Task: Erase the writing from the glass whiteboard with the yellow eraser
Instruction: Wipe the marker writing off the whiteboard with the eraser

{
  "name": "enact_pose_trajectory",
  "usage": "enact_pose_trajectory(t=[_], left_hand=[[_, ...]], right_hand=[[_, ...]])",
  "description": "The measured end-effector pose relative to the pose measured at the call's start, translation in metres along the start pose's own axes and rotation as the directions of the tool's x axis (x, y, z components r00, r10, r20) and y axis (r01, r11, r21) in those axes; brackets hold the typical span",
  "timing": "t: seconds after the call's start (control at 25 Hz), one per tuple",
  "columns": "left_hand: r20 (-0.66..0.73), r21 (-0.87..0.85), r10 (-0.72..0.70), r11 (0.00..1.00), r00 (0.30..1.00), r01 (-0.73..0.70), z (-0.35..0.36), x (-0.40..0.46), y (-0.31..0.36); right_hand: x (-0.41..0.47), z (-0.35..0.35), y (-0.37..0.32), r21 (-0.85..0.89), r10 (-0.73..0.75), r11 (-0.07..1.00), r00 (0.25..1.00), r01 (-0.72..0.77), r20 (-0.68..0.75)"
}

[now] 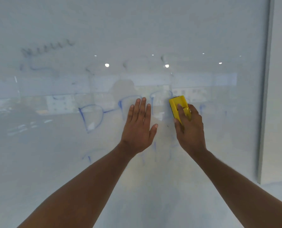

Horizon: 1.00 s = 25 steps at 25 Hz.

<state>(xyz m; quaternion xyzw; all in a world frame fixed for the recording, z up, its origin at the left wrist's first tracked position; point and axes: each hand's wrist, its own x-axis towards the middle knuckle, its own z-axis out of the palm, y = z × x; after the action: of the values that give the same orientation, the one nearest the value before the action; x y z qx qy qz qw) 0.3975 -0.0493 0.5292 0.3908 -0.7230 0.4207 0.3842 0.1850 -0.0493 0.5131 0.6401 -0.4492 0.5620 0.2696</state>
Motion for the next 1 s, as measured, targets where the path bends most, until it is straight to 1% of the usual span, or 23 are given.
enact_pose_trajectory(t=[0.12, 0.28, 0.48, 0.64, 0.76, 0.8, 0.84, 0.88, 0.92, 0.96, 1.0], left_hand=[[-0.027, 0.059, -0.034, 0.998, 0.999, 0.035, -0.026, 0.016, -0.045], [-0.051, 0.146, -0.090, 0.985, 0.995, 0.097, -0.064, 0.031, -0.110], [-0.074, 0.239, -0.151, 0.957, 0.986, 0.165, -0.103, 0.036, -0.184], [-0.107, 0.267, -0.204, 0.937, 0.973, 0.226, -0.126, 0.026, -0.233], [-0.155, 0.272, -0.238, 0.923, 0.959, 0.273, -0.141, 0.012, -0.264], [-0.167, 0.269, -0.253, 0.918, 0.953, 0.290, -0.145, 0.005, -0.272], [-0.182, 0.260, -0.267, 0.915, 0.946, 0.308, -0.148, -0.002, -0.281], [-0.197, 0.248, -0.283, 0.912, 0.939, 0.327, -0.151, -0.009, -0.290], [-0.208, 0.237, -0.300, 0.908, 0.931, 0.346, -0.154, -0.017, -0.298], [-0.215, 0.231, -0.314, 0.904, 0.925, 0.360, -0.157, -0.024, -0.305], [-0.217, 0.228, -0.324, 0.900, 0.921, 0.371, -0.159, -0.031, -0.311]], right_hand=[[0.038, 0.009, -0.029, 0.026, 0.000, 1.000, 0.999, 0.001, -0.035], [0.088, 0.019, -0.073, 0.030, -0.057, 0.998, 0.996, 0.059, -0.066], [0.138, 0.033, -0.122, -0.034, -0.111, 0.994, 0.985, 0.107, -0.131], [0.166, 0.049, -0.163, -0.055, -0.050, 0.998, 0.980, 0.041, -0.190], [0.180, 0.062, -0.201, -0.039, 0.021, 0.999, 0.974, -0.031, -0.224], [0.183, 0.065, -0.214, -0.033, 0.025, 0.999, 0.973, -0.034, -0.229], [0.184, 0.069, -0.229, -0.035, 0.000, 0.999, 0.972, -0.008, -0.234], [0.182, 0.072, -0.244, -0.048, -0.065, 0.997, 0.969, 0.055, -0.240], [0.176, 0.078, -0.257, -0.069, -0.169, 0.985, 0.955, 0.156, -0.244], [0.165, 0.086, -0.269, -0.096, -0.314, 0.949, 0.919, 0.299, -0.237], [0.152, 0.096, -0.279, -0.125, -0.482, 0.876, 0.852, 0.465, -0.205]])
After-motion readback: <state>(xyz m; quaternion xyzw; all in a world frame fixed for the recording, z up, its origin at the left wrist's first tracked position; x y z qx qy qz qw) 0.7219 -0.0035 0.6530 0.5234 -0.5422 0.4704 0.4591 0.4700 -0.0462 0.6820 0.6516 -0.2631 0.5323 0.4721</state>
